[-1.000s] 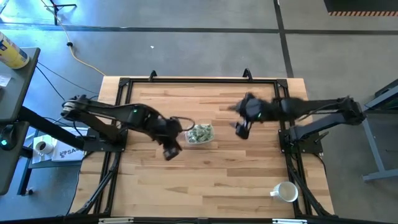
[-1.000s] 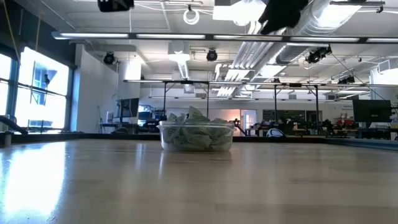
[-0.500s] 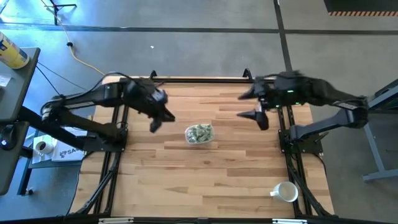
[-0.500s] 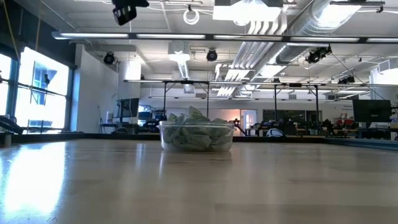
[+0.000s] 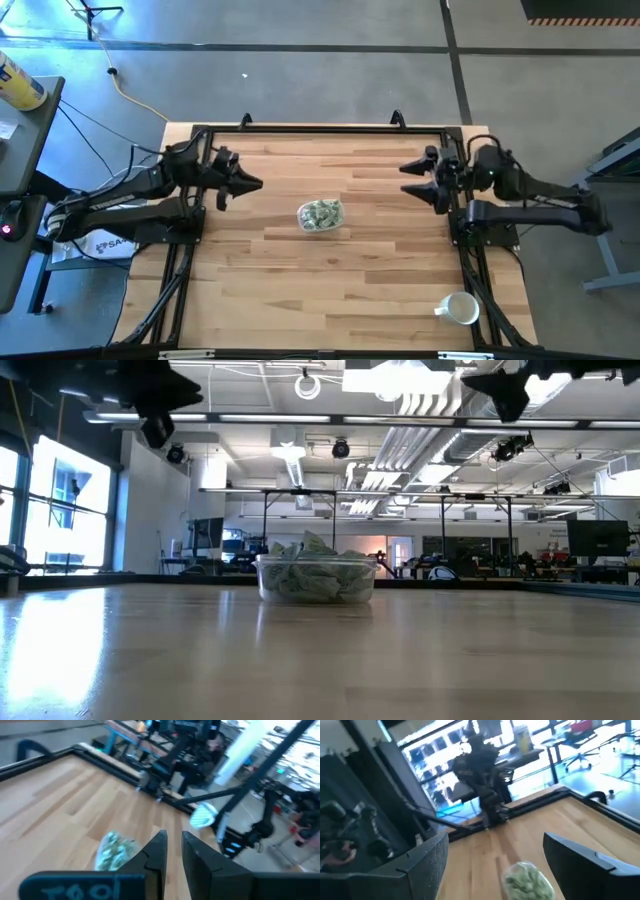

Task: Pick and place Stevia / Truvia into bins
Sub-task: Return to Home Position

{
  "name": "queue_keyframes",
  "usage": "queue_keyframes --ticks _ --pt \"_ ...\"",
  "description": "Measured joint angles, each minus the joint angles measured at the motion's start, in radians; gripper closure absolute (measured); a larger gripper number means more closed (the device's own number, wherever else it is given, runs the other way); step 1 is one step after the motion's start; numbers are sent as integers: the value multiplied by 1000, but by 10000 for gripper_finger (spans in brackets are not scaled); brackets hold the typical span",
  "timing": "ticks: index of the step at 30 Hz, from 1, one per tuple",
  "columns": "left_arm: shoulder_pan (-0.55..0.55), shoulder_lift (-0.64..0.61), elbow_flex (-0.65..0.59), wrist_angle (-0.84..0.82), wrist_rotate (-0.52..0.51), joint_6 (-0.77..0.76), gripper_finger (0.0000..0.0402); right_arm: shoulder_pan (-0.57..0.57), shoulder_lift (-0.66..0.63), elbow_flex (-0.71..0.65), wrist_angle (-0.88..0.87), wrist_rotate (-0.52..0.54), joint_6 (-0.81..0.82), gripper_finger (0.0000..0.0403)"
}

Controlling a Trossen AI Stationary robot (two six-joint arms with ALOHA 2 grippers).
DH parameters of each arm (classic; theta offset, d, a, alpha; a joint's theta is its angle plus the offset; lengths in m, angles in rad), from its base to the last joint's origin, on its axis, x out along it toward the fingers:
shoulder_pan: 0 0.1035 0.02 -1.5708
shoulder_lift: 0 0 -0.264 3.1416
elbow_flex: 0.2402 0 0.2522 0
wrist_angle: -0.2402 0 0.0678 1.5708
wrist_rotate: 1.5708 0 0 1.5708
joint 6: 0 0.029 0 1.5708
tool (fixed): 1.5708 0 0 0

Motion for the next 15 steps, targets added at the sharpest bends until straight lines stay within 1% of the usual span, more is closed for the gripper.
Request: queue_keyframes --ticks 4,6,8,11,15 --pt "0 -78 -89 1 -62 -27 311 1 -82 -135 40 30 49 89" --pt "0 -115 -138 11 -71 -58 310 0 -117 -193 51 60 79 89" --pt "-4 -148 -186 66 -72 -87 309 0 -147 -246 109 67 104 89" --pt "-35 -193 -255 140 -95 -105 311 0 -182 -321 206 53 125 89" --pt "-105 -236 -339 187 -188 -138 311 0 -233 -408 298 43 145 89"
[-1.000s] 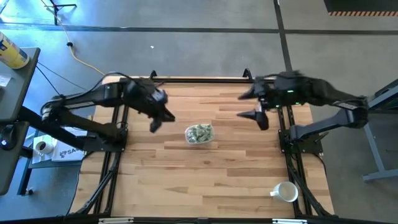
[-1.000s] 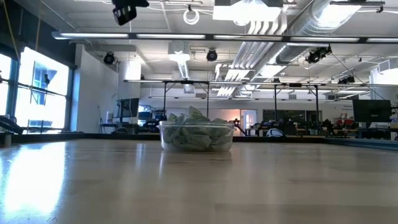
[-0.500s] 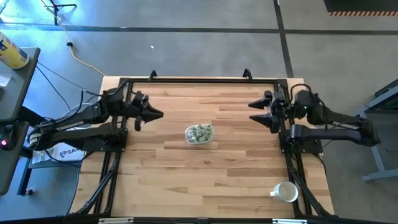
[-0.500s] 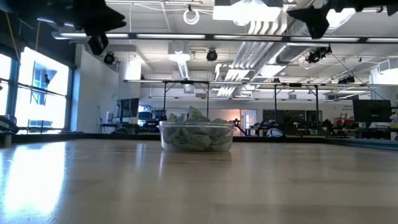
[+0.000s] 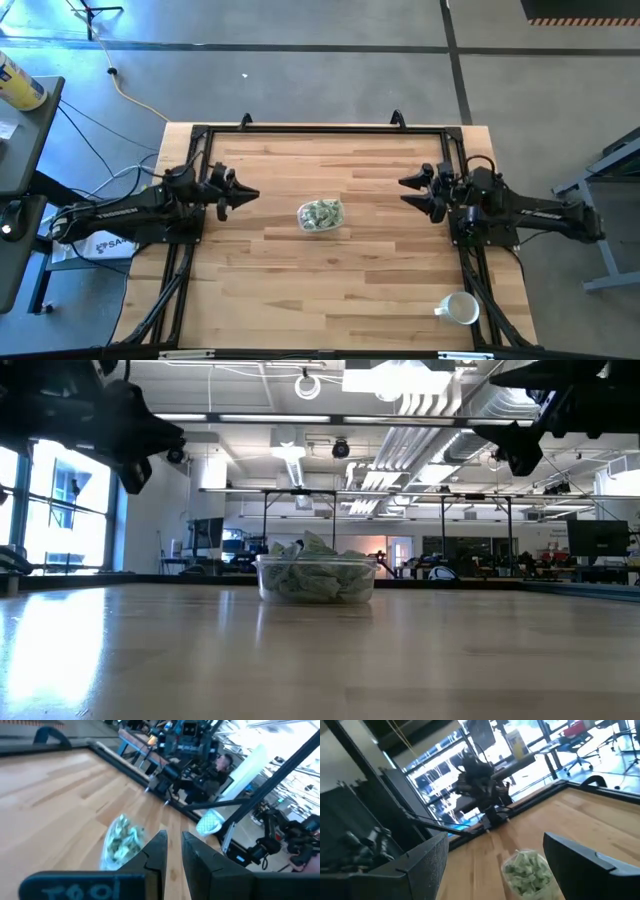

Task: Pick and place Stevia / Truvia into bins
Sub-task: Return to Home Position

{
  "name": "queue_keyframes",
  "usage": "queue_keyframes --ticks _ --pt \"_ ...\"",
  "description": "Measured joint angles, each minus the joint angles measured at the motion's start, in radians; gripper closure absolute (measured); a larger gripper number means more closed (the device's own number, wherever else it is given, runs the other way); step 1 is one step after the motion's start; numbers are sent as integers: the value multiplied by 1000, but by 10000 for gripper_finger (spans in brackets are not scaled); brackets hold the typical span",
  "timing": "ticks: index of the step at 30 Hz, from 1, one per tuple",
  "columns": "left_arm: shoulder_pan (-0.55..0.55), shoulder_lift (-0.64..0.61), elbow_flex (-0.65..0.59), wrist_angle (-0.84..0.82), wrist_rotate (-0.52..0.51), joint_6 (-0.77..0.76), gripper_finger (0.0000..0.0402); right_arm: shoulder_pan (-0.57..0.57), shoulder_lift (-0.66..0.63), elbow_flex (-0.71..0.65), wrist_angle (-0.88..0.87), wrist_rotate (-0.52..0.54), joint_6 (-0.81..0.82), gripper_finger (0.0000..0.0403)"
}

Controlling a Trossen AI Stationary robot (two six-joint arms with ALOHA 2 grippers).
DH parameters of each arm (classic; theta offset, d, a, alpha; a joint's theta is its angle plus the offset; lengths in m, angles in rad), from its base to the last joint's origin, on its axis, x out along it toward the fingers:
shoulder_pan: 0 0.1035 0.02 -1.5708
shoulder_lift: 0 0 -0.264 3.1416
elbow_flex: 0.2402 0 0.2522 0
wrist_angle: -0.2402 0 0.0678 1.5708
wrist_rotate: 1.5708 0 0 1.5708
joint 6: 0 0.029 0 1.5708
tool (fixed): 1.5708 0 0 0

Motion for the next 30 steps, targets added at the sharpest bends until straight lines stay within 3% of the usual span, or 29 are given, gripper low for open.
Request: queue_keyframes --ticks 11,19,24,26,30 --pt "-188 -43 -79 -10 -183 -15 311 0 -99 -84 -24 -69 -17 89" --pt "-203 -41 -81 -78 -238 -244 312 0 -100 -86 -154 17 -5 89" --pt "-203 -41 -81 -35 -240 -307 309 0 -100 -86 -155 67 148 89" --pt "-204 -42 -81 -12 -250 -224 309 0 -100 -86 -155 102 142 89" --pt "-204 -42 -80 -36 -209 -6 311 11 -100 -86 -152 104 -46 89"
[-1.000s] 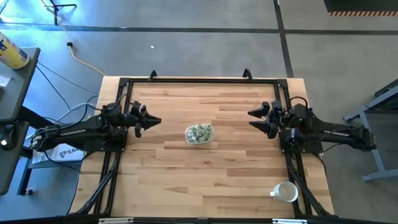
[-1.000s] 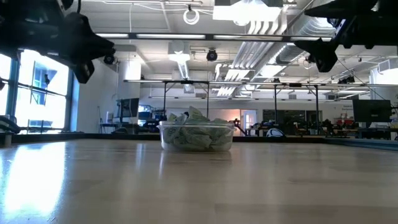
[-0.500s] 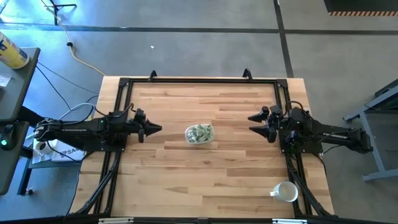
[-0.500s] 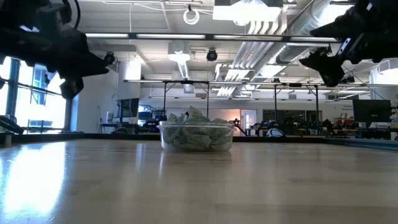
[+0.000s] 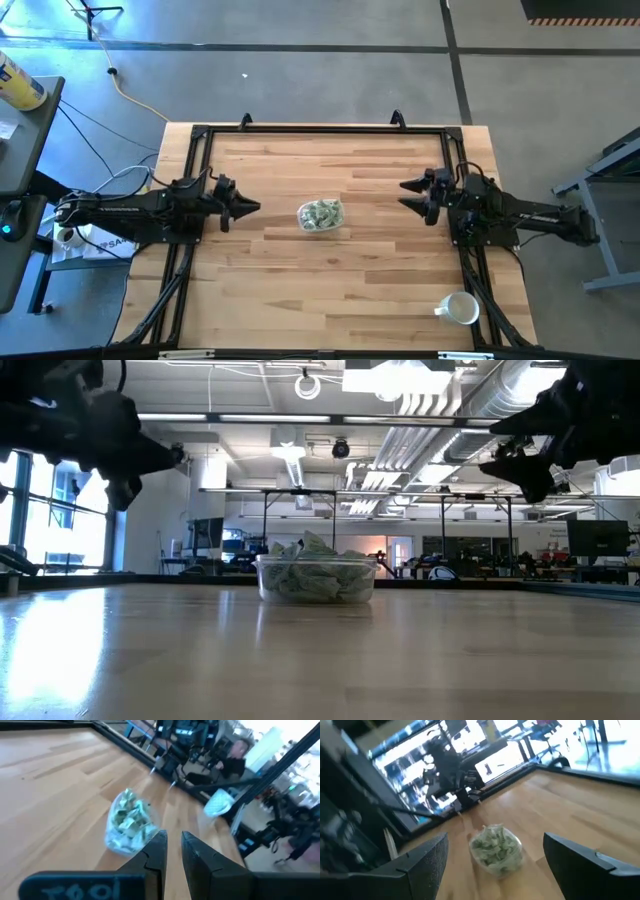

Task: Pick and place Stevia / Truvia into bins
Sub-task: Return to Home Position

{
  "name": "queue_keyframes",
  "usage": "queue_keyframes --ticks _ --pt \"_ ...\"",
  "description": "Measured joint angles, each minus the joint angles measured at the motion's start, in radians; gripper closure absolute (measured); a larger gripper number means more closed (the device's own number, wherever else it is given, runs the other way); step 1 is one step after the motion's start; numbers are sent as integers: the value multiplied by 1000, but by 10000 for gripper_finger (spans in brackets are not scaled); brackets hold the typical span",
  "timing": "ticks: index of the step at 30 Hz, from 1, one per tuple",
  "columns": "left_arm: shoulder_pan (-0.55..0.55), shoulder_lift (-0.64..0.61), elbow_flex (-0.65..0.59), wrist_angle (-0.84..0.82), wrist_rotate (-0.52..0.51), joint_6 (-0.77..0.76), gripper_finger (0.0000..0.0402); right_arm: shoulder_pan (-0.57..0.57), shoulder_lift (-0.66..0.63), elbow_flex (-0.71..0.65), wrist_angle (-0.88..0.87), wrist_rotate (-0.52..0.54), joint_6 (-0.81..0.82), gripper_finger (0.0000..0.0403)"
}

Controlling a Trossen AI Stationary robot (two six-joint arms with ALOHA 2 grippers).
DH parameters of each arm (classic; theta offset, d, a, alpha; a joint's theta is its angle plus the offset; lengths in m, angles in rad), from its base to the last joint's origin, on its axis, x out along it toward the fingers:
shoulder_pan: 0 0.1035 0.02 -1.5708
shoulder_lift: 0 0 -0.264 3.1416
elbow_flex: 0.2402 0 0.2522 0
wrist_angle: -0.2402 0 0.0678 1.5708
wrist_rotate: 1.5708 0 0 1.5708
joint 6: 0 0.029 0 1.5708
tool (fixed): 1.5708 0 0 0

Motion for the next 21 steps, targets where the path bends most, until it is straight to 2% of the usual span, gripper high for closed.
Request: queue_keyframes --ticks 4,7,11,15,21 --pt "1 -1 -26 11 14 61 311 12 0 0 2 42 -103 89" --pt "1 0 -81 91 57 101 311 12 0 0 -3 54 -140 89" --pt "1 1 -80 118 119 242 312 13 0 0 4 -43 -220 89" --pt "1 2 -81 87 21 268 312 13 0 0 5 -24 -273 89" --pt "1 2 -81 27 2 251 312 12 0 0 -2 38 -330 89"
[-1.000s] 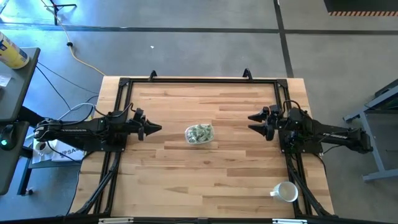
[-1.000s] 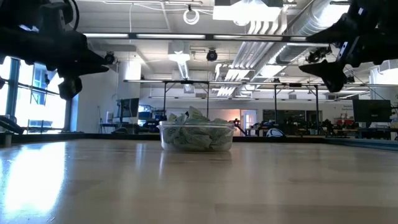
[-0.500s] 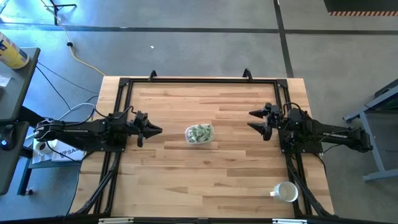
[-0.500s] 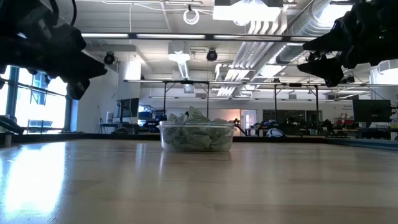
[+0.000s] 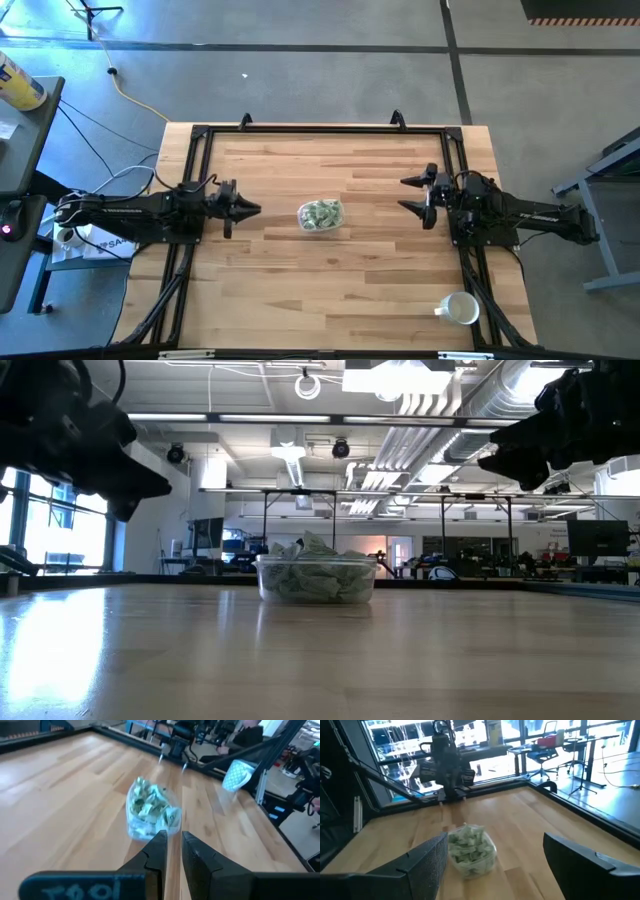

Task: Pick and place Stevia / Truvia into bins
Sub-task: Return to Home Position

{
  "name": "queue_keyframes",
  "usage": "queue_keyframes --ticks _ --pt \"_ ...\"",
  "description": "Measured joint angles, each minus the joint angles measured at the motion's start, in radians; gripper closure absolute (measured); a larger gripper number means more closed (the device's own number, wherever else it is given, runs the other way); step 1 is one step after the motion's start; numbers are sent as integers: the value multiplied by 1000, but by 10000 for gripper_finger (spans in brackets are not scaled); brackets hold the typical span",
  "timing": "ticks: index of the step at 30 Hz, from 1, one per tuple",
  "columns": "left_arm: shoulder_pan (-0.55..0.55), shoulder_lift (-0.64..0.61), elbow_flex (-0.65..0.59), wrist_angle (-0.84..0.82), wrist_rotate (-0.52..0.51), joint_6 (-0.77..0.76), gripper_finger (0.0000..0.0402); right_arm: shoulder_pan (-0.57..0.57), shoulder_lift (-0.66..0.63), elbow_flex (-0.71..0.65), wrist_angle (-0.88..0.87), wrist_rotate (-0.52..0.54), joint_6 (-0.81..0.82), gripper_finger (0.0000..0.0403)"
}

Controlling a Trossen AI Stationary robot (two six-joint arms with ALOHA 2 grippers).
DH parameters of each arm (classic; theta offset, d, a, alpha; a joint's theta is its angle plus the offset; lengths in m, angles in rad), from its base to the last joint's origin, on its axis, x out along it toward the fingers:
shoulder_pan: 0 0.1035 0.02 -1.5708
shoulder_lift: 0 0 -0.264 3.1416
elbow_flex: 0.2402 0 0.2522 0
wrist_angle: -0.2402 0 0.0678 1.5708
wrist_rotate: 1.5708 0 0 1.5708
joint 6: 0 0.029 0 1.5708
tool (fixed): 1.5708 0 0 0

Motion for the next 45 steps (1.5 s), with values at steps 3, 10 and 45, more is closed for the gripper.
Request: queue_keyframes --ticks 3,10,45 --pt "0 0 0 -28 0 -7 312 0 0 0 0 -17 -15 89" --pt "0 0 -1 -63 6 -5 312 0 0 0 -8 -65 -33 89" --pt "0 0 -2 -64 6 -3 312 0 0 2 -20 -65 -34 89"
